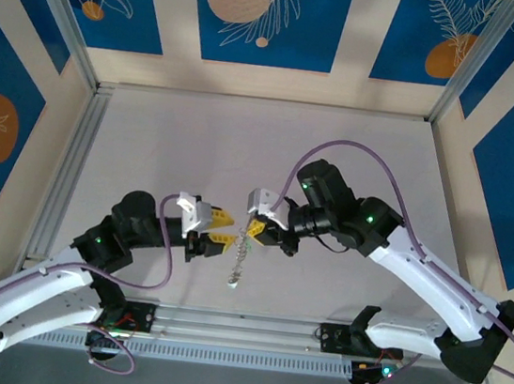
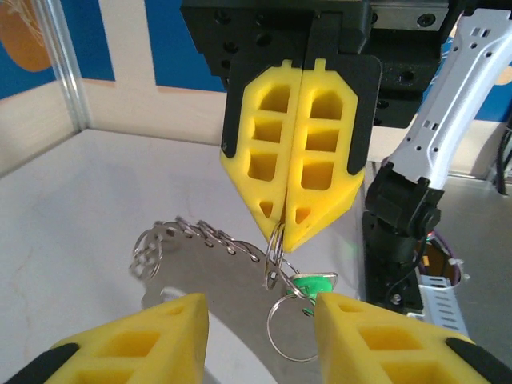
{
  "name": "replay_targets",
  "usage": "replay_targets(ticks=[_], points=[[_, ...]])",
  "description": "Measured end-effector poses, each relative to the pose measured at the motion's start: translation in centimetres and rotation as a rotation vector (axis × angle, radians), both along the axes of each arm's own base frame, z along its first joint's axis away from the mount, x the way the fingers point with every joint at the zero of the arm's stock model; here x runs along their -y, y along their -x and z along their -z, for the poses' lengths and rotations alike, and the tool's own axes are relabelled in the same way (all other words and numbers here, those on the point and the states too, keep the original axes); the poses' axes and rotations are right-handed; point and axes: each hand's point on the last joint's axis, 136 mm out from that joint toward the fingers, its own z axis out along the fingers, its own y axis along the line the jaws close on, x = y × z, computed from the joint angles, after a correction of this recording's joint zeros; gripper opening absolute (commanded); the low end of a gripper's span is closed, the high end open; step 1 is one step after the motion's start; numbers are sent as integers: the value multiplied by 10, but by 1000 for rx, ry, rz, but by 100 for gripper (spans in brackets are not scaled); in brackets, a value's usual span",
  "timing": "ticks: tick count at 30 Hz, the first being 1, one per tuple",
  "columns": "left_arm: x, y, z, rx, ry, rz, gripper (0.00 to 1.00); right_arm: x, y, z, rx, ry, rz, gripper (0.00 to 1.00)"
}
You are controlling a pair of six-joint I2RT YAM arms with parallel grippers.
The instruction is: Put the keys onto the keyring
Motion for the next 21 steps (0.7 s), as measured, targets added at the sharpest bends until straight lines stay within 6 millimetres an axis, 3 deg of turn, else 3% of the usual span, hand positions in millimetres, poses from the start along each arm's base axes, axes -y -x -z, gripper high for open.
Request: replay_targets(ticks=[12,21], points=[[-1,-1,1,15,-7,-11,36,-14,3,27,58,323,-73,0],[2,-1,4,4,-17,0,35,-12,4,15,65,323,-90,0]])
